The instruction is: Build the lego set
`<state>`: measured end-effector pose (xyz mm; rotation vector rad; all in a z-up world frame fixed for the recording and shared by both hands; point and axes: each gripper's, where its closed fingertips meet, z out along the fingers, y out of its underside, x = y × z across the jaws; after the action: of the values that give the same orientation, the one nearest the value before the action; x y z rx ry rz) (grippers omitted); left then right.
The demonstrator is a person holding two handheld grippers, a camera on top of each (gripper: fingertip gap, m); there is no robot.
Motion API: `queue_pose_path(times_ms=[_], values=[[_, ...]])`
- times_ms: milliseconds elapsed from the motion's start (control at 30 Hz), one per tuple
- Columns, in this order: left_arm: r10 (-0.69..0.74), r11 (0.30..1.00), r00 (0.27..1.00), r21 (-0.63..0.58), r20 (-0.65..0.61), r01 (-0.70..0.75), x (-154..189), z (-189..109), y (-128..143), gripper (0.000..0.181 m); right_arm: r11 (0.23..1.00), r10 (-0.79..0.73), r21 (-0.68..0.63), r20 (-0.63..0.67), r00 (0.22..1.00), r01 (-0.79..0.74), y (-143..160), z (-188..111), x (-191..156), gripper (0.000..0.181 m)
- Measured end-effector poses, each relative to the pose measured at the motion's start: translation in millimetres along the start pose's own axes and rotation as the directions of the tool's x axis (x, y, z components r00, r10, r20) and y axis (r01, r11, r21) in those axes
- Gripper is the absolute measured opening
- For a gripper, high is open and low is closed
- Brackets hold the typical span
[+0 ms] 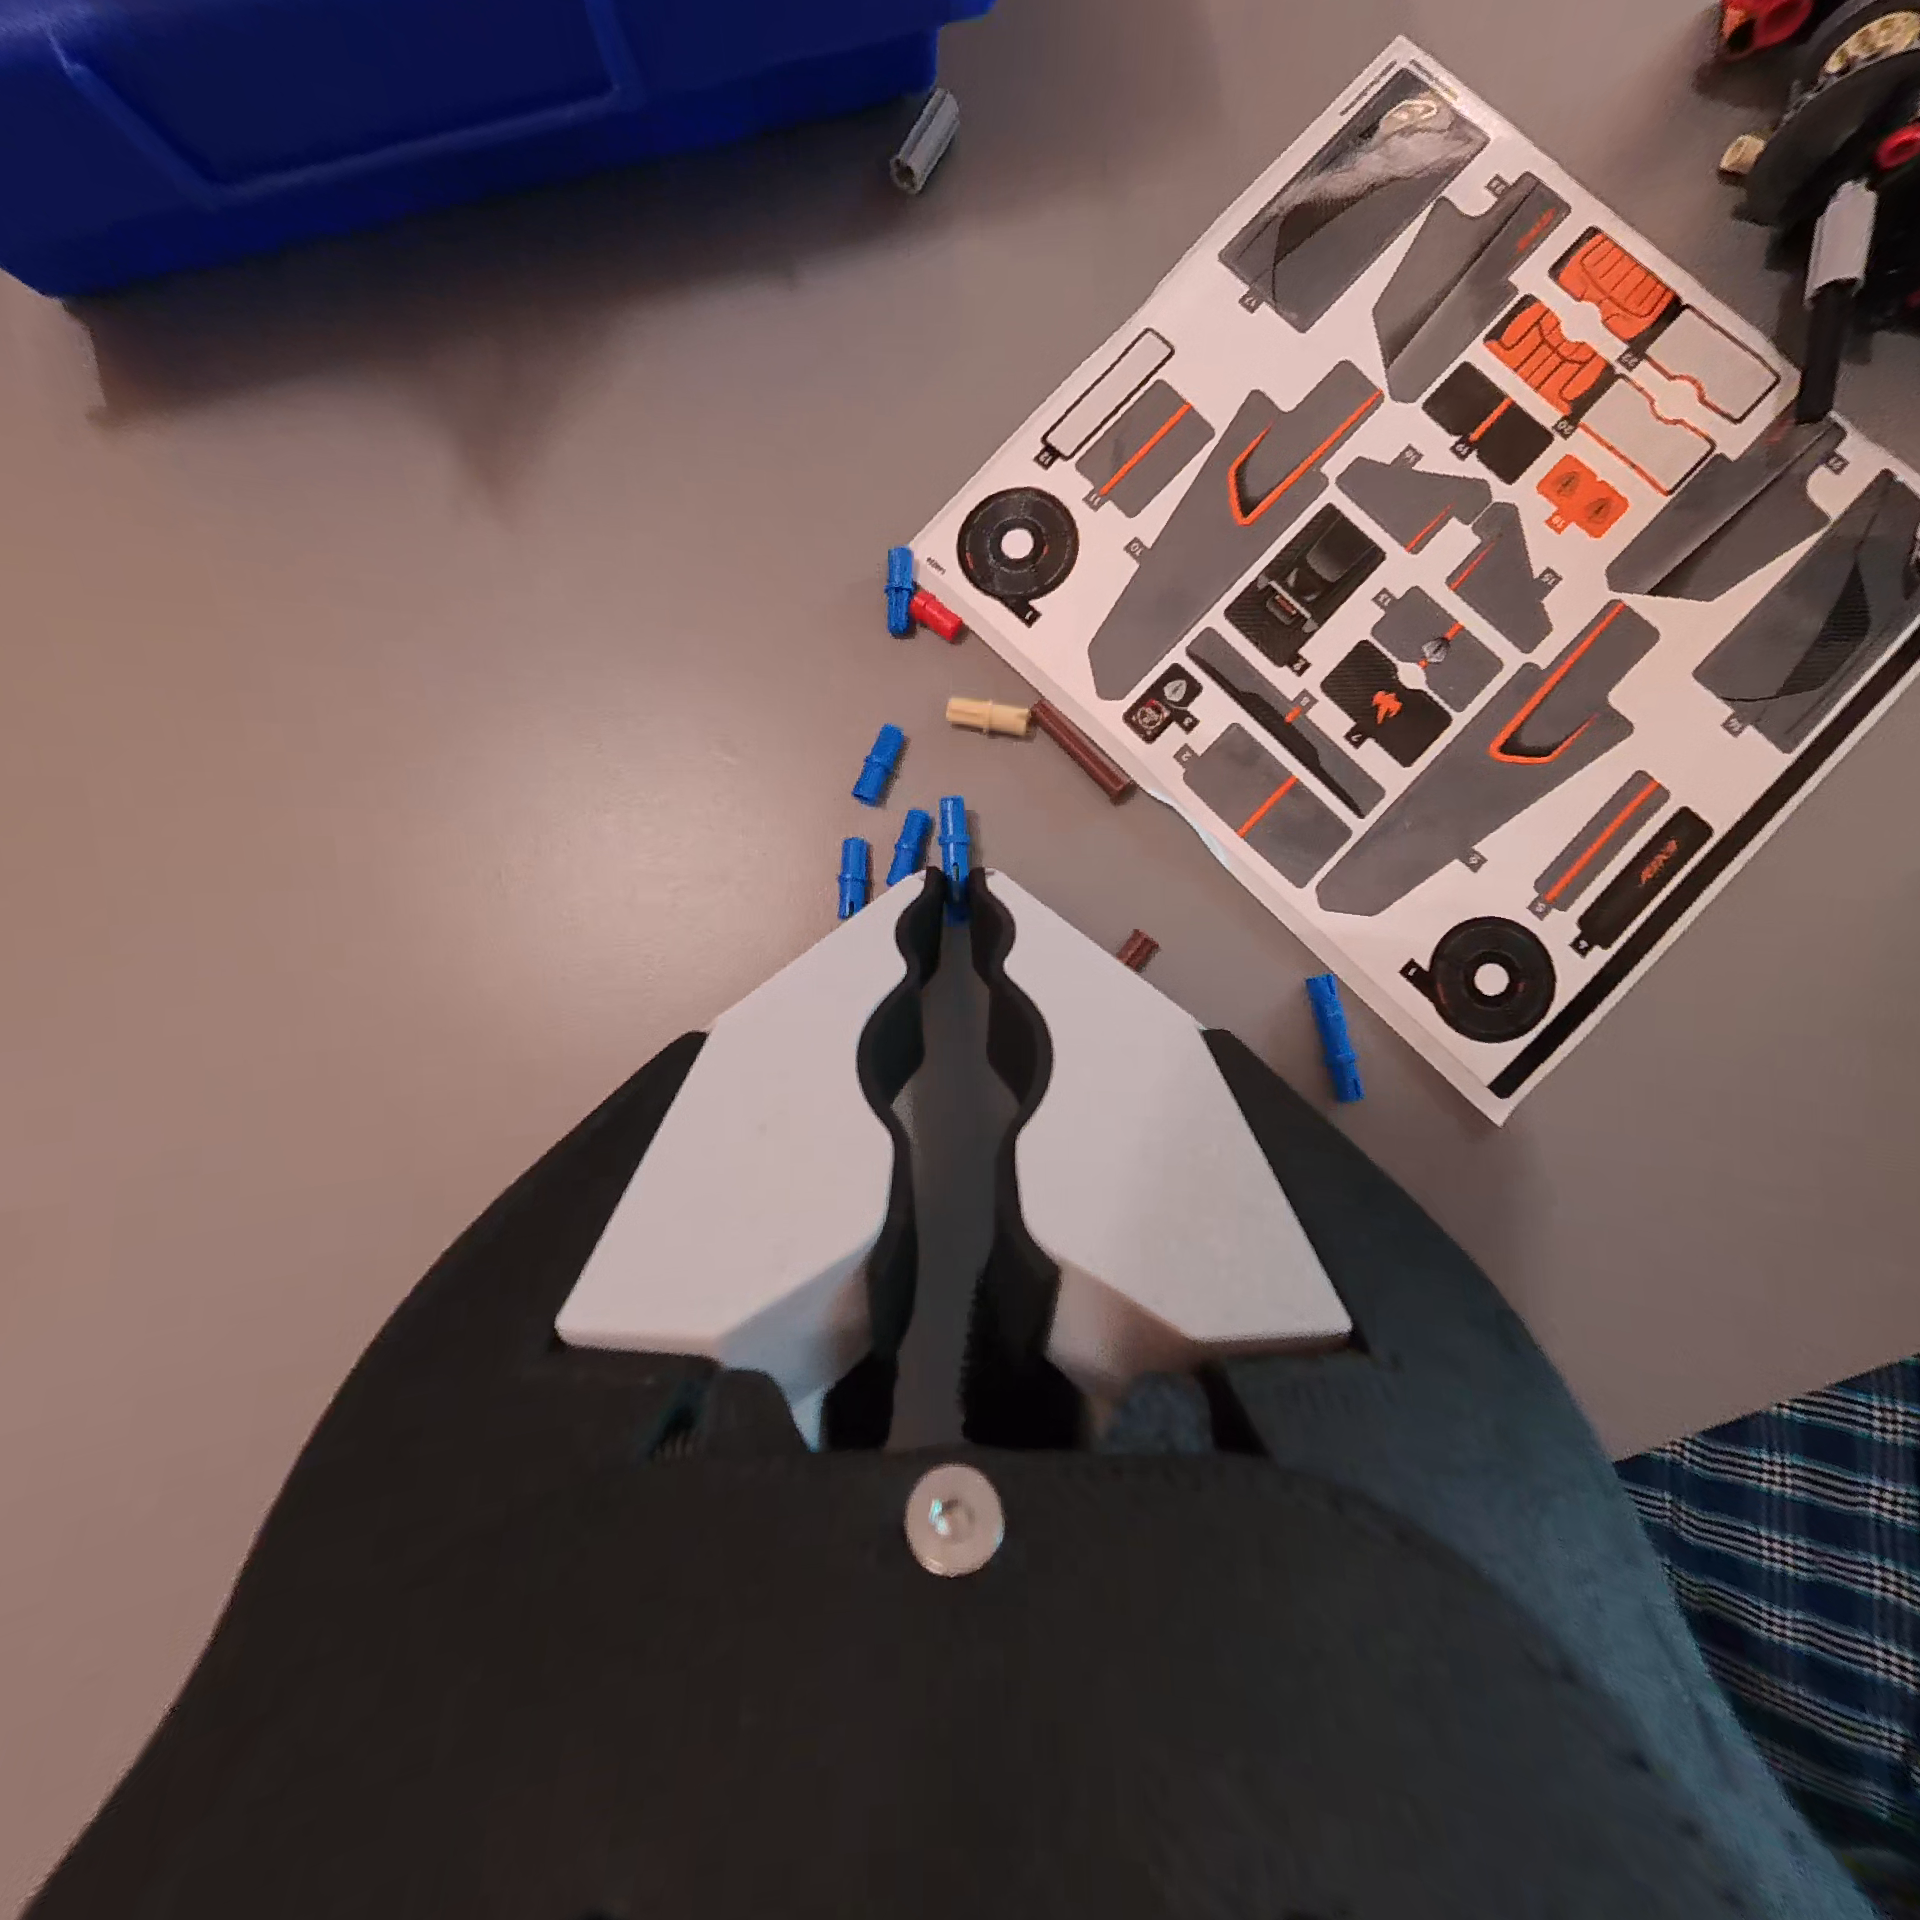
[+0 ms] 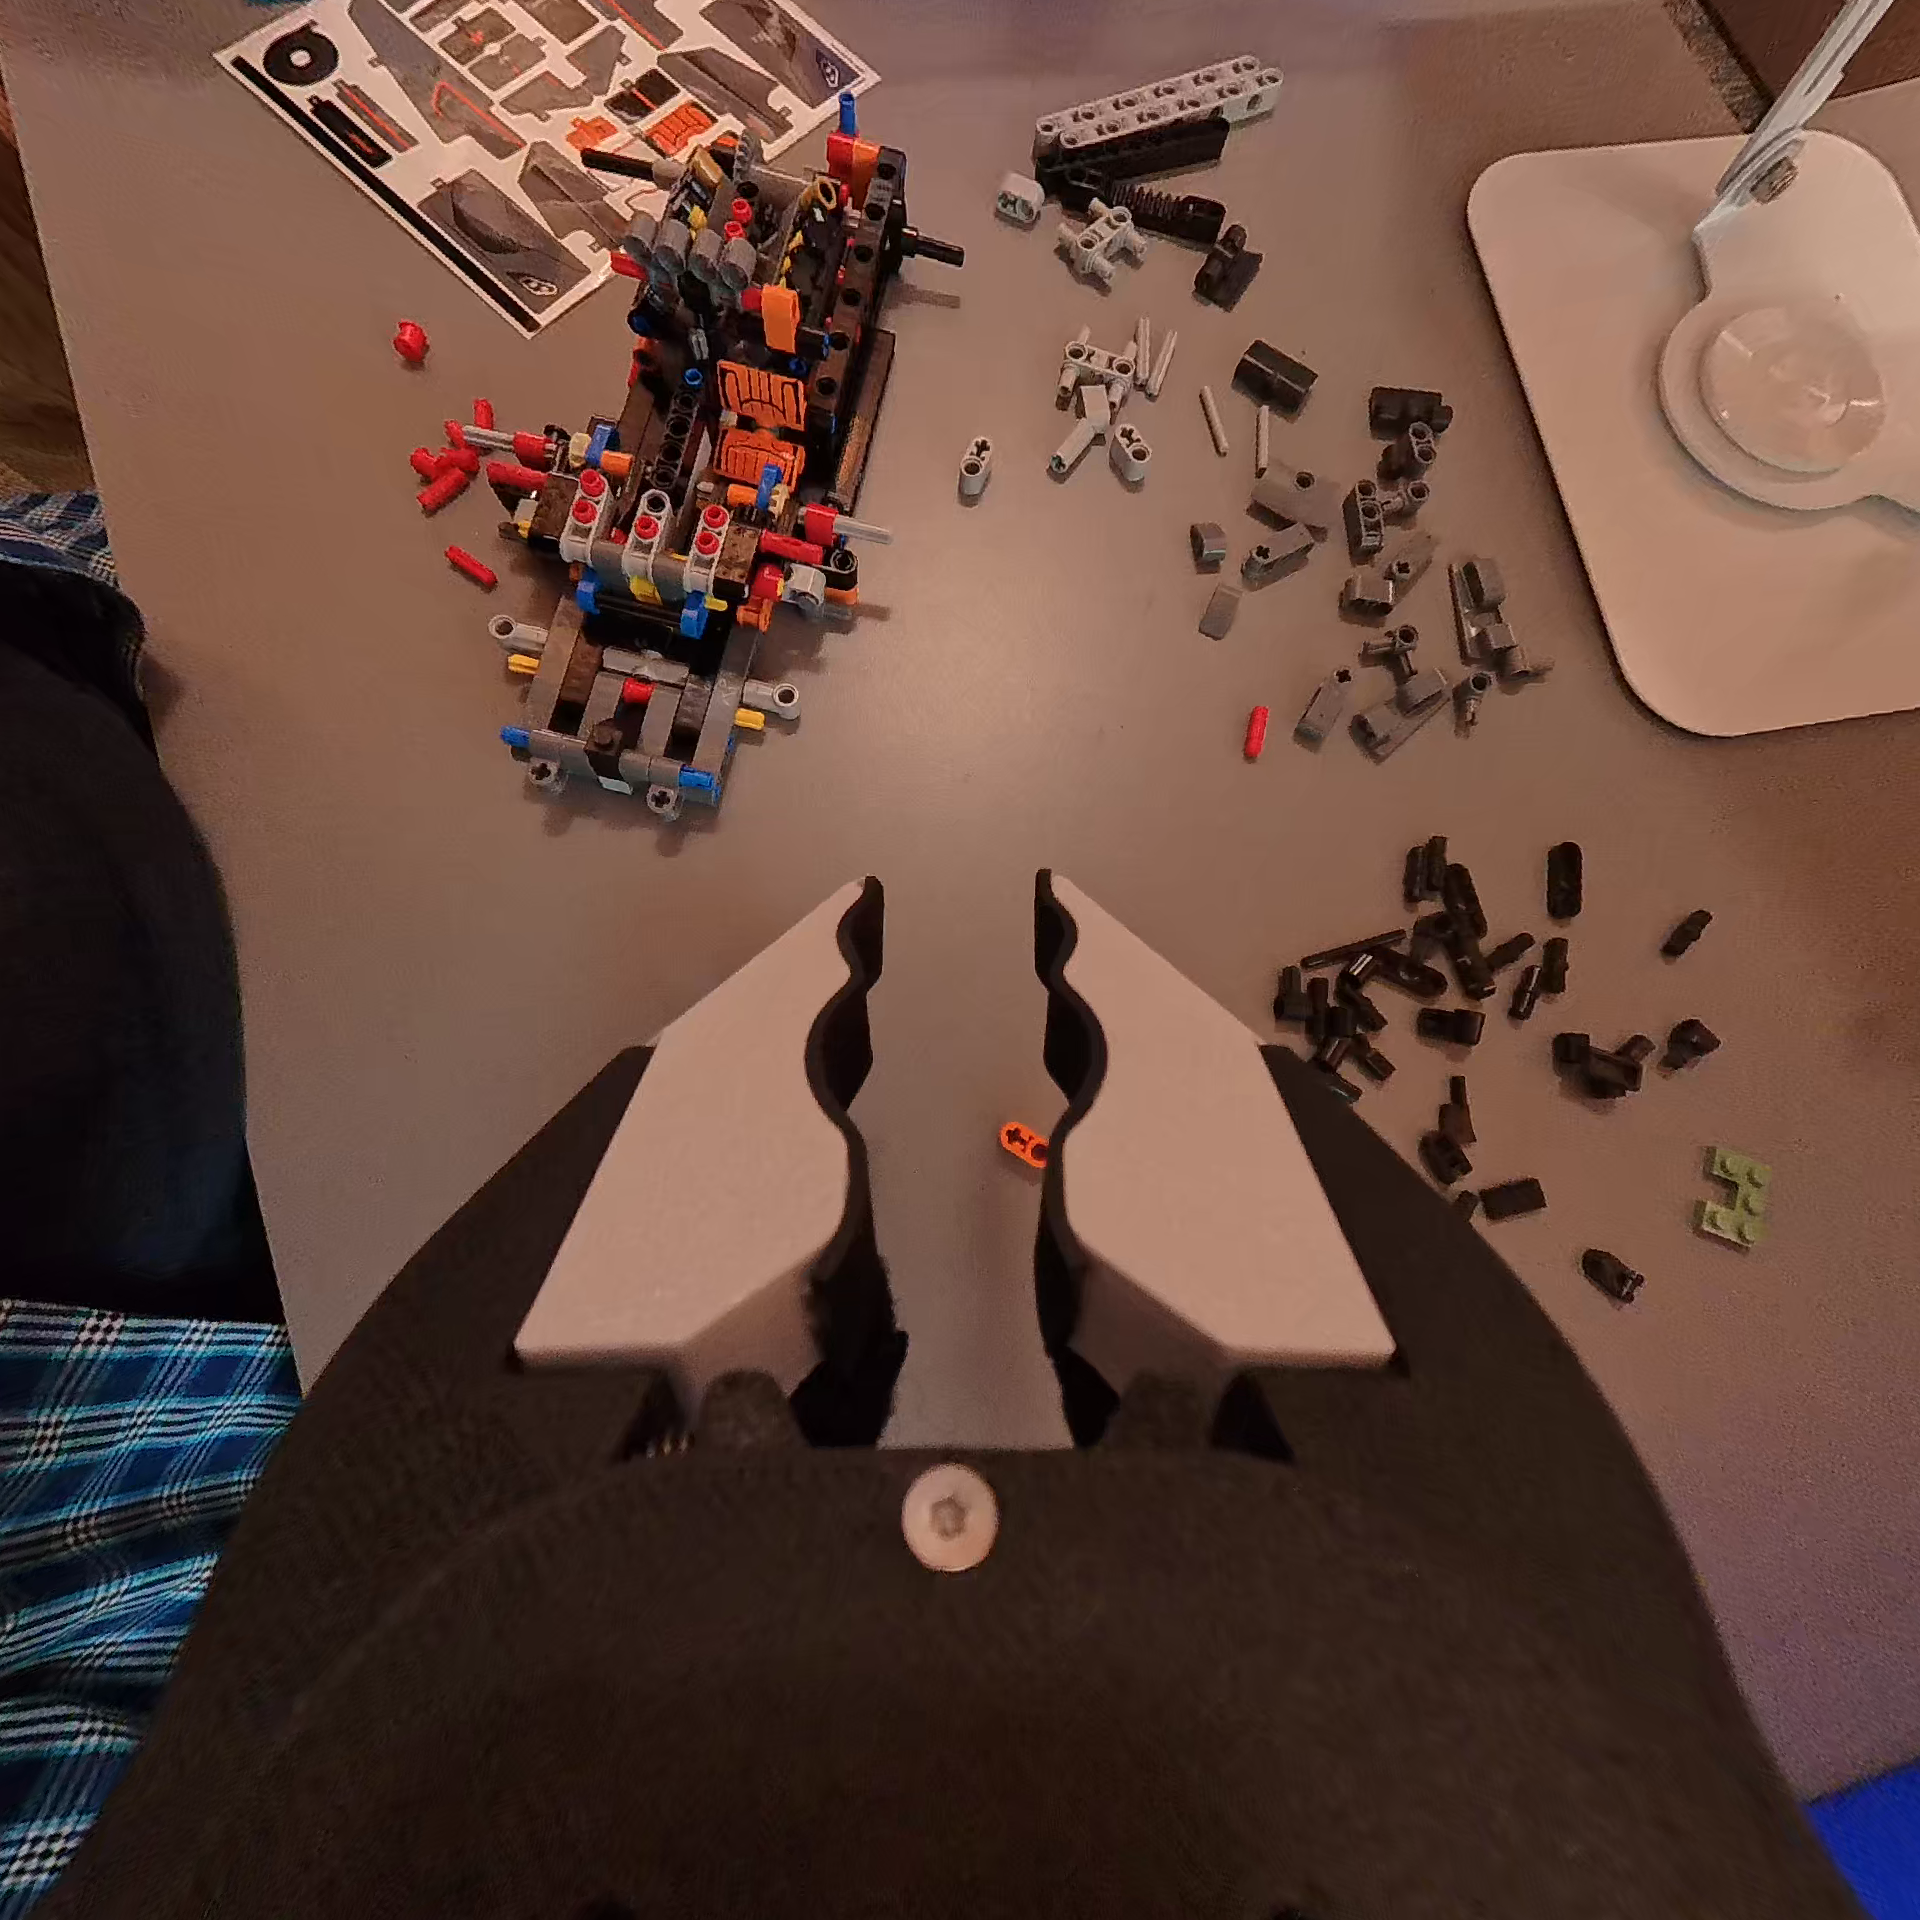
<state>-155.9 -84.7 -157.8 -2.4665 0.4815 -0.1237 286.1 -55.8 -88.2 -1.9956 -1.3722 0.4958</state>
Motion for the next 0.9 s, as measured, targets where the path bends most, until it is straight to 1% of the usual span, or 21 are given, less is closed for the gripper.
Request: queue_pose_path(times_ms=[200, 300, 367, 433, 500, 633, 733, 800, 900], values=[[0.027, 0.997, 1.000, 0.070, 0.008, -0.027, 4, -16, -17, 0.004, 0.999, 0.006, 0.040, -0.019, 1.000, -0.006, -4, -6, 0, 0.029], [0.039, 0.985, 0.999, 0.169, -0.016, -0.036, 20, -34, -44, 0.004, 0.996, 0.012, 0.093, -0.048, 0.999, -0.007, -10, -16, 0, 0.031], [0.066, 0.967, 0.996, 0.250, -0.066, -0.047, 45, -45, -70, 0.003, 0.991, 0.003, 0.134, -0.074, 0.997, 0.007, -16, -24, -2, 0.032], [0.114, 0.954, 0.986, 0.290, -0.120, -0.075, 77, -48, -92, 0.004, 0.985, -0.015, 0.170, -0.091, 0.996, 0.031, -20, -31, -7, 0.033], [0.165, 0.935, 0.965, 0.343, -0.202, -0.088, 117, -48, -115, 0.004, 0.980, -0.036, 0.189, -0.107, 0.994, 0.056, -21, -35, -12, 0.033], [0.268, 0.914, 0.905, 0.383, -0.331, -0.130, 191, -38, -147, 0.004, 0.974, -0.046, 0.213, -0.127, 0.991, 0.072, -15, -44, -20, 0.034], [0.331, 0.903, 0.850, 0.400, -0.411, -0.158, 242, -30, -164, 0.004, 0.963, -0.032, 0.260, -0.150, 0.988, 0.071, -12, -56, -24, 0.035], [0.347, 0.901, 0.799, 0.410, -0.491, -0.140, 277, -28, -173, 0.004, 0.956, -0.028, 0.284, -0.159, 0.987, 0.073, -8, -64, -28, 0.036], [0.377, 0.902, 0.733, 0.404, -0.567, -0.151, 322, -20, -179, 0.004, 0.952, -0.021, 0.296, -0.196, 0.980, 0.080, 3, -75, -29, 0.037]])
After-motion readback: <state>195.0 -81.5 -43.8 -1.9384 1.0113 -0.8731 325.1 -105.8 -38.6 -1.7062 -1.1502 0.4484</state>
